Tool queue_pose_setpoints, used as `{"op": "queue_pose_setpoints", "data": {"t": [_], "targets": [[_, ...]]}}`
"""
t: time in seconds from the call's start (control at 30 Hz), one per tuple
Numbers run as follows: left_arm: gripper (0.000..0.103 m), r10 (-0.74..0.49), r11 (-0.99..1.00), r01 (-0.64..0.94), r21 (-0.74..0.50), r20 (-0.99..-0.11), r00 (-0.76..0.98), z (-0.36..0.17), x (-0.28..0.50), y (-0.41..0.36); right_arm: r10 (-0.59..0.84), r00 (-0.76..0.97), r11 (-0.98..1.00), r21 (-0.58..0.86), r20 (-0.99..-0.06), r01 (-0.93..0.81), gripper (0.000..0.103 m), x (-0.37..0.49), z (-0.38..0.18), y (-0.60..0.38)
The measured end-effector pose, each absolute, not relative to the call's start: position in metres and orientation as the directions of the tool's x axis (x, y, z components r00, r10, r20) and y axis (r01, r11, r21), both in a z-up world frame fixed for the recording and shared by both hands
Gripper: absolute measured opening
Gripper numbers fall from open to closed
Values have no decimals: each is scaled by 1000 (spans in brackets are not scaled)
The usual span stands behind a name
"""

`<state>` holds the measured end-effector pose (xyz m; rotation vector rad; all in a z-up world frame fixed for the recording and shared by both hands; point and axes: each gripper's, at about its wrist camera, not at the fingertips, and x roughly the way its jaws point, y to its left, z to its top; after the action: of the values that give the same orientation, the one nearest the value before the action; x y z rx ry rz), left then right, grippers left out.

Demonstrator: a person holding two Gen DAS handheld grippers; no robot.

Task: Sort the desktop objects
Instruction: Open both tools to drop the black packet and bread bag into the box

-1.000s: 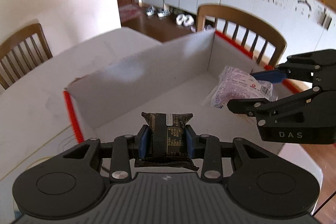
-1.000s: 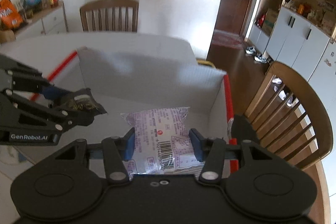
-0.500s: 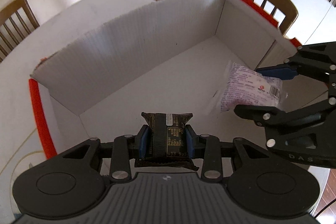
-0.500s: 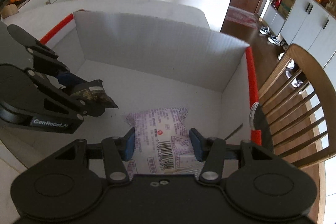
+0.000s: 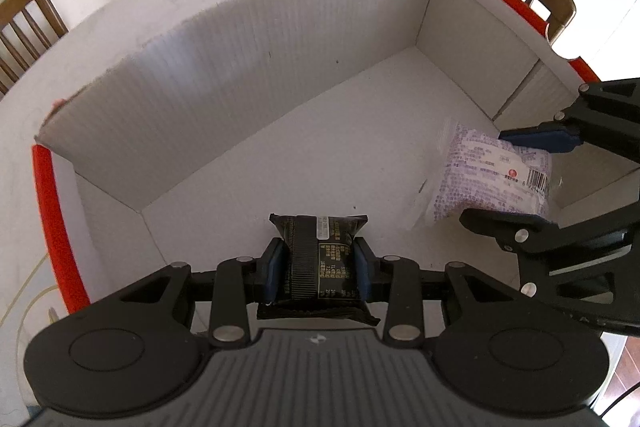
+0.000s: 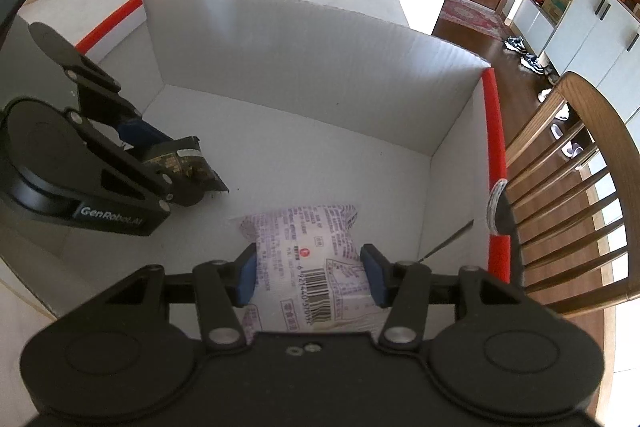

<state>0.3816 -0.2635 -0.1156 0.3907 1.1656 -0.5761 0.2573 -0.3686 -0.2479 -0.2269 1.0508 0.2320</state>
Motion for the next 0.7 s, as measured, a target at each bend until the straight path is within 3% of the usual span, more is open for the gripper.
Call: {"op": "queue_pose_setpoints", "data": {"t": [0.3,0.7], "targets": [[47,-256,805,592,-36,-921,292,-109,382,-257,103,487,953,-54,-867,-298,59,254,-240,-371],[47,-342,806,586,-78,-870,354,-66,356,-238,132,552,959,-34,-824,-281,62,233,-203,-382]]}}
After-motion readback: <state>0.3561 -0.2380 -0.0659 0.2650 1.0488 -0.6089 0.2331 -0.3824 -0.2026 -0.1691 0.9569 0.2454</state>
